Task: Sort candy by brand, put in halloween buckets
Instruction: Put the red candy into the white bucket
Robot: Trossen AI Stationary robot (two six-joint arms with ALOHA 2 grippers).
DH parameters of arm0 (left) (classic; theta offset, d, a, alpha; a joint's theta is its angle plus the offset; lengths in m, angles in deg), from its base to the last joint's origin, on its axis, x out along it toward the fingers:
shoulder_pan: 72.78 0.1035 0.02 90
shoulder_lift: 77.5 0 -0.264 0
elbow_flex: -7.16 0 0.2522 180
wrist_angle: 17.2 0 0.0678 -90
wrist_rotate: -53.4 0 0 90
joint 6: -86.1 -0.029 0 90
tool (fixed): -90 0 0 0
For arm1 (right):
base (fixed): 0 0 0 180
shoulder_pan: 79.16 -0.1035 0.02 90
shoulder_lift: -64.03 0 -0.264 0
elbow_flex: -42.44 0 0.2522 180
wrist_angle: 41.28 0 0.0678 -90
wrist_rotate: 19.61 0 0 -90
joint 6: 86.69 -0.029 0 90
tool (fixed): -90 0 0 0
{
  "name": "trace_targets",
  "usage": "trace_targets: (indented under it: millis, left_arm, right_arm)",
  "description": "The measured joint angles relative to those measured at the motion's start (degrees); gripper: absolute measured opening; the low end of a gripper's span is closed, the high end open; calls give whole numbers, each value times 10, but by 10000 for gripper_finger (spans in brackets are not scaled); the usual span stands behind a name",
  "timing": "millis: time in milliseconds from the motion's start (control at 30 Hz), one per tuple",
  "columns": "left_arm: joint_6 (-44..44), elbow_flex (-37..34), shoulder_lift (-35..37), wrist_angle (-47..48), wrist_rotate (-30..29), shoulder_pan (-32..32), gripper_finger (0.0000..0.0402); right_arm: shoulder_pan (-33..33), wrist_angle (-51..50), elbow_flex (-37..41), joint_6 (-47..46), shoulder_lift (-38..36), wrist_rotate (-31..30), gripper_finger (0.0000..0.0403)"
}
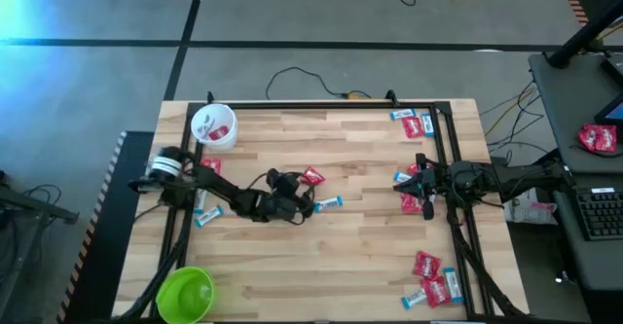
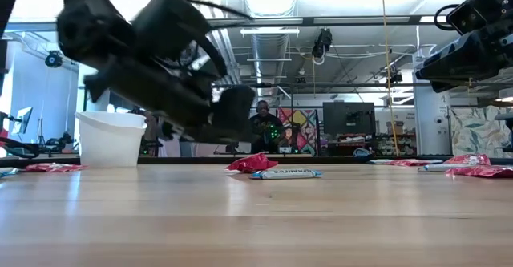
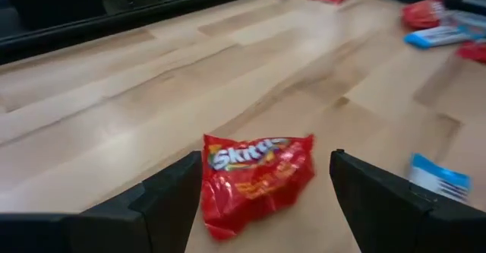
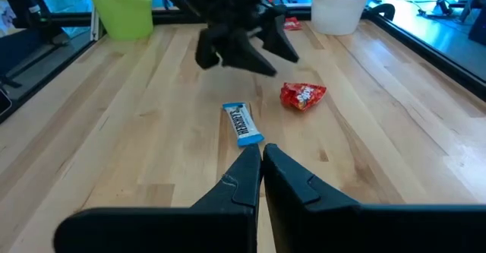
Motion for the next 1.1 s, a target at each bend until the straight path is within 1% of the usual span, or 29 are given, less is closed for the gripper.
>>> trace_targets:
  millis: [133, 233, 300, 367, 500, 567, 667, 833, 967, 1033, 1100]
  left_arm:
    - [-11, 20, -25, -1, 12, 25, 272]
    - [-17, 30, -43, -2, 57, 46, 272]
    - [-10, 33, -57, -2, 86, 58, 272]
    - [8, 36, -70, -3, 102, 67, 270]
    - [31, 38, -94, -12, 86, 70, 249]
    - [40, 36, -106, -12, 83, 70, 230]
    - [59, 32, -119, -16, 74, 68, 188]
    - [71, 24, -117, -13, 63, 60, 94]
    - [36, 18, -85, 2, 70, 49, 26]
    - [21, 16, -58, 20, 97, 45, 10]
    - [7, 14, -25, 52, 110, 43, 10]
  right_arm:
    - [0, 0, 0, 0, 0, 0, 9]
    - [0, 0, 0, 0, 0, 0, 9]
    - [0, 0, 0, 0, 0, 0, 9]
    - [0, 0, 0, 0, 0, 0, 9]
    - [0, 0, 0, 0, 0, 0, 9]
    - [0, 0, 0, 0, 0, 0, 9]
    - [0, 0, 0, 0, 0, 0, 9]
    - [0, 0, 0, 0, 0, 0, 9]
    - [0, 0, 0, 0, 0, 0, 9]
    - [0, 0, 0, 0, 0, 0, 9]
    - [0, 0, 0, 0, 0, 0, 9]
